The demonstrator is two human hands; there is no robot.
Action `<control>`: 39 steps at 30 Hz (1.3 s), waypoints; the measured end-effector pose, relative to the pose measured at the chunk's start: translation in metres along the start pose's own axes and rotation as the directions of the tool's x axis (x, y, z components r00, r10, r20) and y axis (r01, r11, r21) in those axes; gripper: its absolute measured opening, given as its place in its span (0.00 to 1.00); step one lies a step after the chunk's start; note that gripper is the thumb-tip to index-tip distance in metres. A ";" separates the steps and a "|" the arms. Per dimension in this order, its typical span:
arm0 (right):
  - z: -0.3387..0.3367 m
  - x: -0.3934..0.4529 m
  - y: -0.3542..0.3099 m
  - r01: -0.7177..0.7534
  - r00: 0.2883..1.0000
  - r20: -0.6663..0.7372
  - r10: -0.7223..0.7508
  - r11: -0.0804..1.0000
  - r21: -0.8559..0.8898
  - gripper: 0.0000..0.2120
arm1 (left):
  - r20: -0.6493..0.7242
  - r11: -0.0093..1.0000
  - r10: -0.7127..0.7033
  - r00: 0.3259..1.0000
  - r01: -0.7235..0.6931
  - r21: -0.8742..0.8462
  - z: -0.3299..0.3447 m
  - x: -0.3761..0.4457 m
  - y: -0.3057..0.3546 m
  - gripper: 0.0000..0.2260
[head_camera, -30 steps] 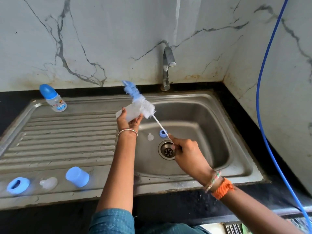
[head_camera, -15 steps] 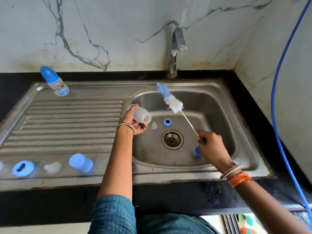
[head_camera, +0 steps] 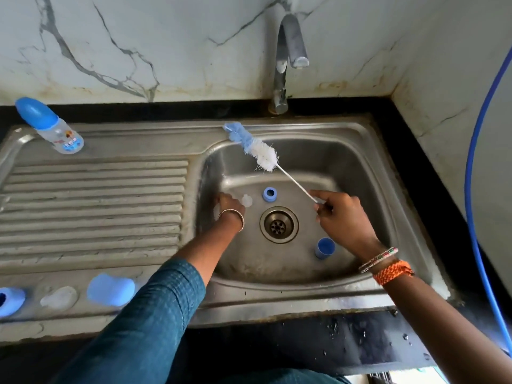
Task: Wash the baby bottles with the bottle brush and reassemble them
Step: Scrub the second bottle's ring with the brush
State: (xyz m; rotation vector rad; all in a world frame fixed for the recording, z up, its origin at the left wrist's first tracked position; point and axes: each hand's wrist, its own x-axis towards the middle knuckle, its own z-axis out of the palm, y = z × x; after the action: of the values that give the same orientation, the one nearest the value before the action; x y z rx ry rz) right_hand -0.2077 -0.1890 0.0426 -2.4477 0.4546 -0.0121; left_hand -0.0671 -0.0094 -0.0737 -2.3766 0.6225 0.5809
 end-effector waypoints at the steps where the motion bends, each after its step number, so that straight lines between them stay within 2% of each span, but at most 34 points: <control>1: 0.001 0.001 0.002 -0.004 1.000 -0.002 0.004 1.000 0.008 0.17 | -0.004 0.999 0.028 1.000 -0.028 0.044 -0.001 0.002 0.004 0.18; 3: 0.002 0.003 0.004 -0.004 1.000 -0.008 0.004 1.000 0.021 0.17 | 0.020 0.997 0.035 0.999 -0.036 0.061 -0.005 0.008 0.010 0.19; 6: 0.002 0.006 0.007 -0.007 1.000 -0.019 0.007 1.000 0.026 0.16 | 0.079 0.998 -0.069 0.995 0.069 0.002 -0.006 0.017 0.015 0.21; 8: 0.001 0.008 0.007 -0.016 1.000 -0.015 0.016 1.000 0.022 0.16 | 0.174 0.992 -0.125 0.977 0.126 0.007 -0.010 0.026 0.020 0.17; 10: 0.000 0.010 0.008 -0.018 1.000 -0.016 0.018 0.999 0.030 0.15 | 0.263 0.990 -0.117 0.958 0.093 0.101 -0.020 0.031 0.023 0.13; 11: -0.001 0.012 0.008 -0.017 1.000 -0.021 0.018 0.999 0.033 0.15 | 0.266 0.992 -0.082 0.960 0.054 0.113 -0.029 0.032 0.023 0.14; 13: -0.004 0.016 0.009 -0.011 0.999 -0.040 0.013 0.999 0.032 0.14 | 0.154 0.998 0.013 0.988 -0.021 0.053 -0.045 0.038 0.022 0.15; 14: -0.005 0.018 0.009 -0.006 0.998 -0.054 0.007 1.000 0.025 0.14 | 0.040 0.997 0.059 0.998 -0.057 -0.044 -0.051 0.044 0.020 0.15; 16: -0.007 0.022 0.012 -0.001 0.997 -0.080 0.001 1.000 -0.003 0.14 | -0.195 0.946 0.117 0.974 -0.169 -0.276 -0.057 0.059 0.020 0.17; 17: -0.007 0.025 0.013 0.001 0.996 -0.088 -0.003 1.000 -0.022 0.14 | -0.274 0.909 0.158 0.949 -0.248 -0.334 -0.056 0.068 0.022 0.19; 19: -0.007 0.028 0.014 0.000 0.995 -0.095 -0.006 0.998 -0.055 0.13 | -0.304 0.883 0.261 0.916 -0.354 -0.308 -0.052 0.081 0.030 0.22; 21: -0.010 0.032 0.015 -0.019 0.993 -0.121 0.009 0.996 -0.088 0.11 | -0.253 0.906 0.313 0.915 -0.368 -0.208 -0.049 0.093 0.044 0.21; 23: -0.013 0.037 0.013 -0.035 0.991 -0.133 0.021 0.994 -0.100 0.09 | -0.269 0.914 0.330 0.905 -0.378 -0.149 -0.045 0.098 0.051 0.17; 25: -0.017 0.042 0.011 -0.033 0.990 -0.136 0.018 0.993 -0.114 0.07 | -0.312 0.904 0.297 0.903 -0.371 -0.212 -0.040 0.099 0.050 0.15; 26: -0.019 0.043 0.009 -0.027 0.989 -0.148 0.008 0.992 -0.123 0.07 | -0.340 0.877 0.256 0.905 -0.365 -0.311 -0.038 0.098 0.048 0.15; 27: -0.021 0.043 0.007 -0.013 0.987 -0.162 -0.010 0.991 -0.136 0.06 | -0.373 0.808 0.191 0.908 -0.361 -0.465 -0.035 0.097 0.047 0.13; 28: -0.022 0.043 0.005 0.000 0.984 -0.176 -0.027 0.989 -0.150 0.06 | -0.397 0.669 0.095 0.913 -0.354 -0.654 -0.035 0.094 0.046 0.12; 29: -0.022 0.043 0.003 0.012 0.981 -0.189 -0.043 0.987 -0.162 0.06 | -0.362 0.432 -0.013 0.932 -0.321 -0.843 -0.038 0.090 0.044 0.11; 30: -0.023 0.041 0.000 0.019 0.977 -0.207 -0.055 0.985 -0.171 0.06 | -0.262 0.101 -0.089 0.961 -0.253 -0.962 -0.045 0.082 0.040 0.10; 31: -0.024 0.039 -0.004 0.025 0.972 -0.226 -0.066 0.983 -0.179 0.07 | -0.145 -0.243 -0.093 0.985 -0.164 -0.956 -0.055 0.071 0.035 0.07; 32: -0.024 0.037 -0.009 0.032 0.968 -0.240 -0.078 0.981 -0.190 0.07 | -0.054 -0.503 -0.045 0.998 -0.069 -0.861 -0.065 0.061 0.027 0.03; 33: -0.025 0.035 -0.014 0.042 0.965 -0.247 -0.092 0.979 -0.200 0.07 | -0.001 -0.675 0.012 1.000 0.007 -0.738 -0.074 0.050 0.018 0.03; 34: -0.025 0.033 -0.018 0.055 0.963 -0.248 -0.105 0.978 -0.202 0.06 | 0.024 -0.788 0.051 0.998 0.055 -0.613 -0.079 0.041 0.008 0.04; 36: -0.029 0.027 -0.027 0.107 0.958 -0.246 -0.150 0.978 -0.180 0.05 | 0.015 -0.930 0.044 0.999 0.046 -0.364 -0.083 0.013 -0.016 0.06; 39: -0.038 0.016 -0.033 0.142 0.958 -0.237 -0.163 0.985 -0.102 0.06 | -0.043 -0.998 -0.039 0.998 -0.041 -0.039 -0.074 -0.018 -0.043 0.08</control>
State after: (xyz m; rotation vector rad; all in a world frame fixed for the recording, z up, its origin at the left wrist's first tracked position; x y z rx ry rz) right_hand -0.1867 -0.1923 0.0911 -2.5705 0.3766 -0.3709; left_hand -0.0385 -0.0219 0.0086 0.6636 0.3916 -0.4714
